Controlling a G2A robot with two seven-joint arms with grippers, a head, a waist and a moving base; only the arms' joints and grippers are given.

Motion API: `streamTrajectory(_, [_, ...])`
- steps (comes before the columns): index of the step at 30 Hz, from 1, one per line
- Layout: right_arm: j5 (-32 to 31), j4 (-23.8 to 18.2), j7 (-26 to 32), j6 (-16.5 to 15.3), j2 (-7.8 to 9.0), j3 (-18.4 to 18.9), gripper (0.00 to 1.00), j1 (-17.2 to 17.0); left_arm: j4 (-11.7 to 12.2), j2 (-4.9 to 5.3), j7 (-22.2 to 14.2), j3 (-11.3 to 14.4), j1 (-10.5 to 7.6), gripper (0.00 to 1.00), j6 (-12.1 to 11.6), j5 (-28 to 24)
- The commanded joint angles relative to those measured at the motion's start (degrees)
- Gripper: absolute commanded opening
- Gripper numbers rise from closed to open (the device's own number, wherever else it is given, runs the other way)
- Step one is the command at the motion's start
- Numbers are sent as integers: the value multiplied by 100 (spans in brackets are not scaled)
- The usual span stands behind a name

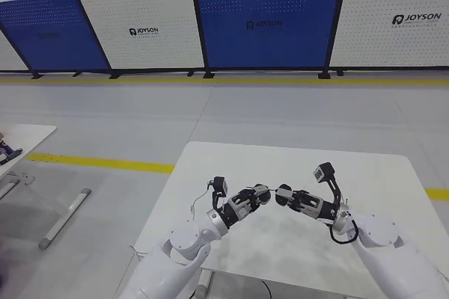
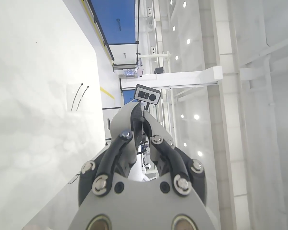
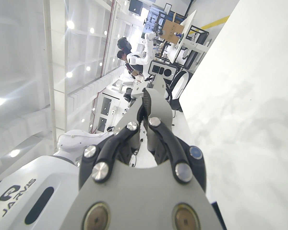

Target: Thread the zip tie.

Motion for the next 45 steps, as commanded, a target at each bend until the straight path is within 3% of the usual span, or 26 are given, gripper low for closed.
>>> streamTrajectory(1, [0, 0, 0, 0, 0, 0, 0, 0, 2, 0, 12, 6, 2, 0, -12, 24])
streamTrajectory(8, [0, 0, 0, 0, 0, 0, 0, 0, 16, -4, 164, 16, -2, 0, -56, 144])
streamTrajectory(9, [-5, -25, -45, 22, -3, 0, 18, -26, 12, -5, 207, 27, 3, 0, -71, 198])
streamTrajectory(10, [-22, -89, -82, 81, -6, 9, 53, -62, 3, -8, 240, 48, 11, 0, -82, 226])
streamTrajectory(11, [-32, -120, -85, 120, -6, 27, 100, -77, 0, -10, 253, 59, 14, 0, -87, 238])
streamTrajectory(23, [10, -292, -86, 377, 71, 570, 100, -351, -68, 1, 313, 58, 72, 0, -48, 428])
streamTrajectory(33, [192, -499, -52, 398, 157, 1107, 100, -719, -86, 71, 173, -305, 296, 0, -15, 332])
streamTrajectory(45, [192, -499, -52, 398, 157, 1107, 100, -719, -99, 77, 134, -307, 304, 0, 43, 346])
